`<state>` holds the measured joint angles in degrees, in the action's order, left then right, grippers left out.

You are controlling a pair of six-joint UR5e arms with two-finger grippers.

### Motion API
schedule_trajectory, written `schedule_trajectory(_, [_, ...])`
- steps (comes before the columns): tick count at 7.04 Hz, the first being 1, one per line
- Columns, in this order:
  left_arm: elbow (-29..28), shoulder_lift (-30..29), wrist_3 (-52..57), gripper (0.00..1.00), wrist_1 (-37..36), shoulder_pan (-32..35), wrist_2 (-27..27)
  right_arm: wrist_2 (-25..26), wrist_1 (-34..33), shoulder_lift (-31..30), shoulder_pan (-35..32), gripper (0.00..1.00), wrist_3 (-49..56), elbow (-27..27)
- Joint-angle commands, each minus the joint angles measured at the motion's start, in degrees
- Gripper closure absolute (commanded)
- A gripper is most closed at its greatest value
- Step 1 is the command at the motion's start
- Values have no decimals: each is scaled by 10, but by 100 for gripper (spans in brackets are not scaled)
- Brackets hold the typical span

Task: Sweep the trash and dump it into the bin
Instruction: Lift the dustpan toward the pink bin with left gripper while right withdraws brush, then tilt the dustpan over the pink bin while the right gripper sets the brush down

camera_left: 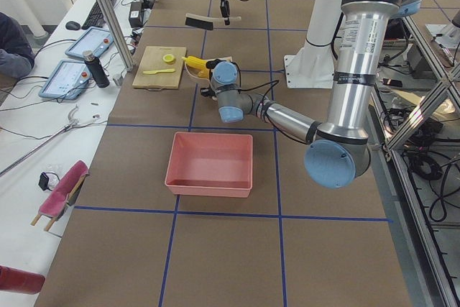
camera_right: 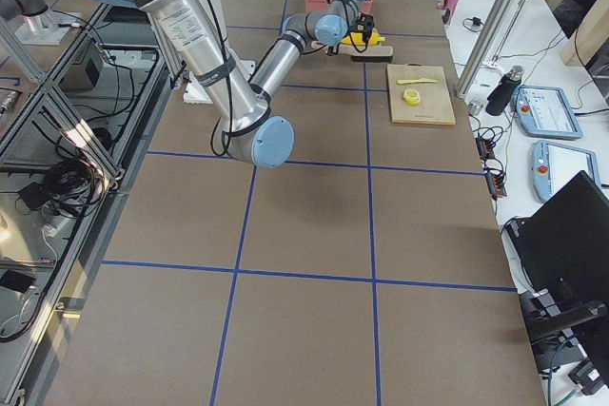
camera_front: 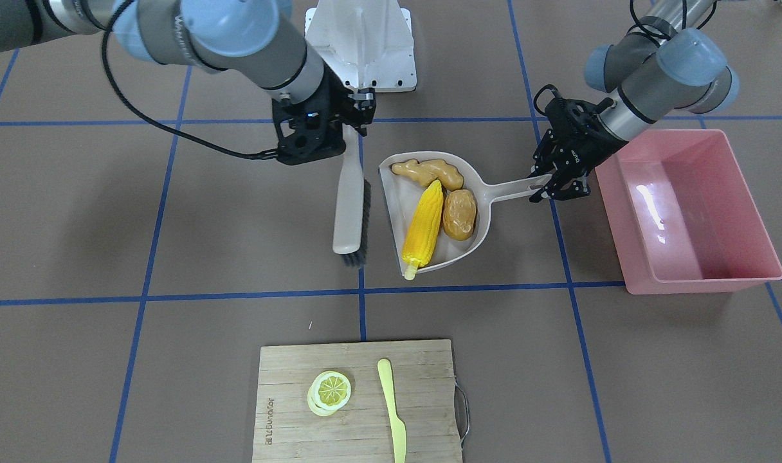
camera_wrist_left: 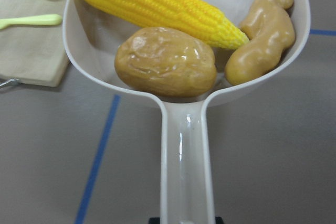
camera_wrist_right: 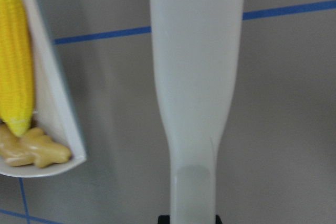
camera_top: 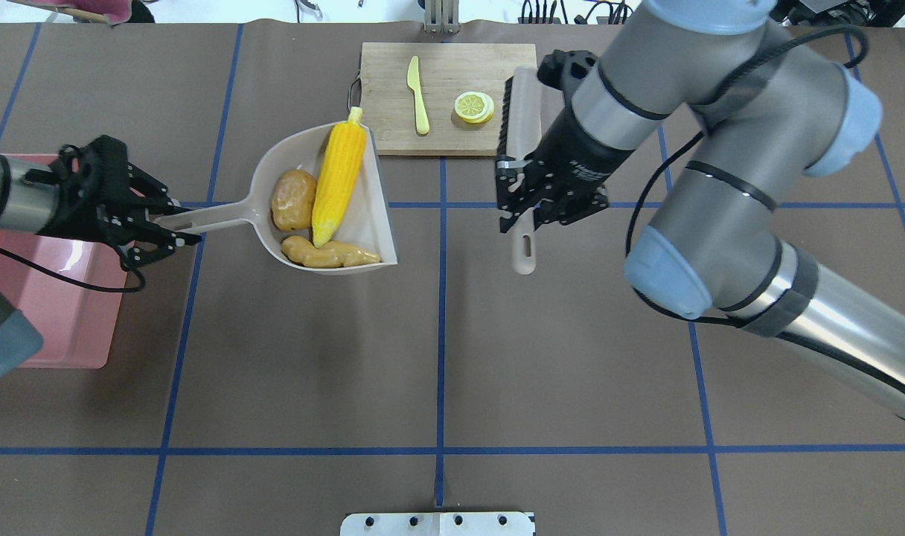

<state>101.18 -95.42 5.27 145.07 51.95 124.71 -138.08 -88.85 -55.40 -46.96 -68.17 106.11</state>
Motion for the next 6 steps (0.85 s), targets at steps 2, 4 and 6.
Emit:
schedule_trajectory(2, [67,151,-8,100,-16,191,96,7,-3,-156,-72,100,75,79])
schedule_trajectory(4, [69,246,-4,100,-19,294,161,0,-8,-272,-89,100,145,137])
schedule_trajectory(6, [75,301,43,100,-99,361,189,-2,-22,-391,-78,100,234,189])
